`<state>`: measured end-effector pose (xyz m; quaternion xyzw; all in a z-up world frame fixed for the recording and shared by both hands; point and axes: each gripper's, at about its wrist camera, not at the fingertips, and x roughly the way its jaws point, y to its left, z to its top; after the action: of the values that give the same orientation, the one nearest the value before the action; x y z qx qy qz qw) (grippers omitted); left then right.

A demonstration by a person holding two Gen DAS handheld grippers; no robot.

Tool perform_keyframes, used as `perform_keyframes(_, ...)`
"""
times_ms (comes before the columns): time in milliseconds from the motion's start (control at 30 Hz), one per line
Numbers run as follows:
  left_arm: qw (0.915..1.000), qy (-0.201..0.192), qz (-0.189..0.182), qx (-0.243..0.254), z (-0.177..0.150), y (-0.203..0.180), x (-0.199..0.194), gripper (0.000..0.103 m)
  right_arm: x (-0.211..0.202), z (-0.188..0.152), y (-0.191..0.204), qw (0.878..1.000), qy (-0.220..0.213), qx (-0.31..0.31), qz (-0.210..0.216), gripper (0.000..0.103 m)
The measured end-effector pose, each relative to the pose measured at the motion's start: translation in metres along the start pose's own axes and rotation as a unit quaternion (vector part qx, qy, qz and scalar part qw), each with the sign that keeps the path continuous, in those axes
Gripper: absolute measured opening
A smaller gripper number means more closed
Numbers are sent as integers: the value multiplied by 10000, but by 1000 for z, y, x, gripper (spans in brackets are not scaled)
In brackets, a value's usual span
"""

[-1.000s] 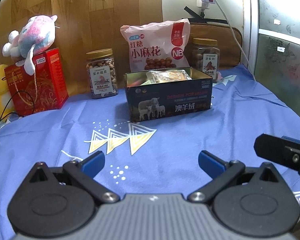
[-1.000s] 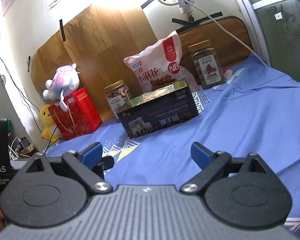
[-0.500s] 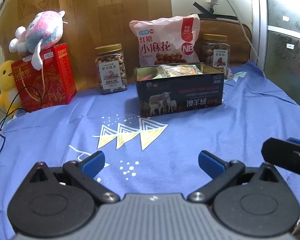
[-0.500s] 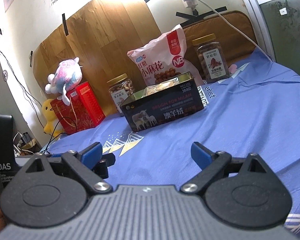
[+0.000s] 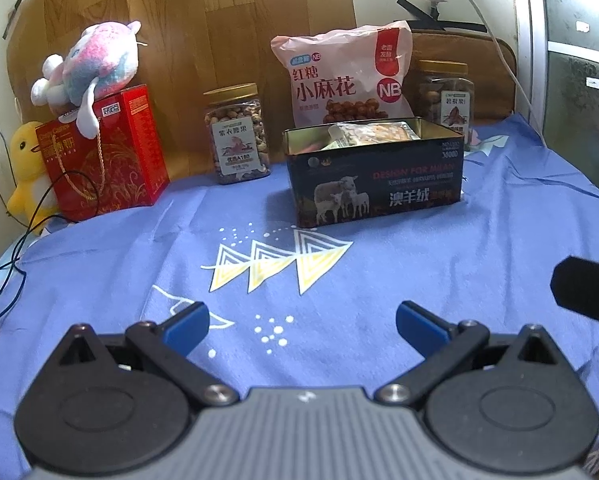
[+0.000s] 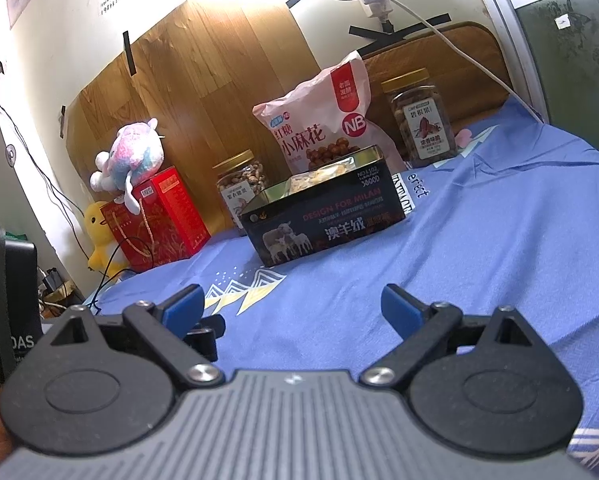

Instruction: Organize snacks

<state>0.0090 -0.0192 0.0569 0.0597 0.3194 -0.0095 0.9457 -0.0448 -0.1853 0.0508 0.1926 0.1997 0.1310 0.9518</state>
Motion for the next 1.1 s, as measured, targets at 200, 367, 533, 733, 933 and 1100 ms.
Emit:
perform_keyframes(200, 10000, 12, -15, -64, -1, 1, -4, 103, -5, 1, 1, 9999, -99, 16, -15, 97)
perform_keyframes(367, 10000, 17, 14, -28, -2, 1, -6, 103, -6, 1, 0, 9999, -127, 3, -21, 97)
perform_keyframes(533, 10000, -6, 29, -21, -1, 1, -8, 103, -6, 1, 2, 9999, -111, -27, 7, 97)
perform_keyframes(733, 10000, -3, 45, 0, -1, 0, -8, 103, -6, 1, 2, 9999, -115, -26, -6, 97)
perform_keyframes(933, 10000, -44, 61, 5, -1, 0, -11, 103, -9, 1, 0, 9999, -169, 7, -17, 97)
perform_keyframes(1100, 10000, -54, 50, 23, -1, 0, -13, 103, -10, 1, -1, 9998, -185, 13, -14, 97)
